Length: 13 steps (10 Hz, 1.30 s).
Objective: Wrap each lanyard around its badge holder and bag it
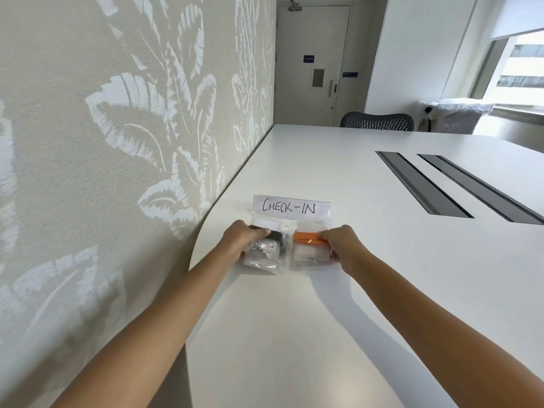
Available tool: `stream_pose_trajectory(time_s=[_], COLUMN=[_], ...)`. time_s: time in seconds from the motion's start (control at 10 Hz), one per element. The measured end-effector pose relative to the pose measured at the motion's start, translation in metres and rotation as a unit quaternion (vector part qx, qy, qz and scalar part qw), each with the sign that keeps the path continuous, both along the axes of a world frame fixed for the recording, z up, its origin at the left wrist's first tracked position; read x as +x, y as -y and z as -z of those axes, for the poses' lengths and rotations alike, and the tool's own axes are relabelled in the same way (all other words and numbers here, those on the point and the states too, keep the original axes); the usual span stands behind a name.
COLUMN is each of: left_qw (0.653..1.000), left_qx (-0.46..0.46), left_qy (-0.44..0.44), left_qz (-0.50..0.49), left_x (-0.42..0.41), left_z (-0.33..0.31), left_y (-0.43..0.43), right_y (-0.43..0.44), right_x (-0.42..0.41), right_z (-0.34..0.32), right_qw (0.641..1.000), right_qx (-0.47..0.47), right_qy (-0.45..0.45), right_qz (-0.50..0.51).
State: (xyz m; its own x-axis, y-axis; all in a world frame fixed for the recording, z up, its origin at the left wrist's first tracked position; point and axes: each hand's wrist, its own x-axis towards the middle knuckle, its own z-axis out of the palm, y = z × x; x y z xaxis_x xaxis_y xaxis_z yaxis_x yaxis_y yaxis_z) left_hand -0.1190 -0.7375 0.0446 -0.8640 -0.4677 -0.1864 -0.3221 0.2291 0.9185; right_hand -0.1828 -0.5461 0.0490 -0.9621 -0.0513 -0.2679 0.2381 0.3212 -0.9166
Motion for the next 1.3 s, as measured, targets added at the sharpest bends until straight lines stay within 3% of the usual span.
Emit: stream_pose_trajectory(time_s=[0.2,0.3,0.5,0.6,1.0,1.1,1.2,1.3], left_qw=[0.972,0.969,0.931,0.910,0.915,0.925,0.931,0.928], left_qx=[-0.235,-0.242,-0.277,-0.329,-0.330,-0.318,-0.327,-0.308], left_qy=[0.026,0.024,0.027,0.043,0.013,-0.004,-0.094,-0.203], left_qz=[-0.006,0.042,0.235,0.249,0.232,0.211,0.132,0.060], left_x=[0.004,0.014,0.032,0.029,0.013,0.019,0.034,0.044], left_z=[0.003,0.005,0.006,0.015,0.009,0.013,0.017,0.017], left_y=[-0.011,-0.012,0.000,-0.005,-0.005,-0.008,-0.020,-0.029], right_y=[0.002,-0.003,-0.009,-0.002,0.014,0.007,-0.019,-0.035], right_x=[0.004,0.009,0.029,0.034,0.020,0.025,0.038,0.046], right_z=[0.009,0.010,0.020,0.030,0.028,0.027,0.024,0.021], right_qw=[0.977,0.970,0.944,0.932,0.951,0.945,0.911,0.894], right_qx=[0.180,0.195,0.188,0.219,0.192,0.177,0.170,0.169], right_qy=[-0.109,-0.142,-0.234,-0.232,-0.217,-0.267,-0.375,-0.414], right_qz=[-0.015,-0.031,-0.139,-0.170,-0.107,-0.073,-0.039,-0.027])
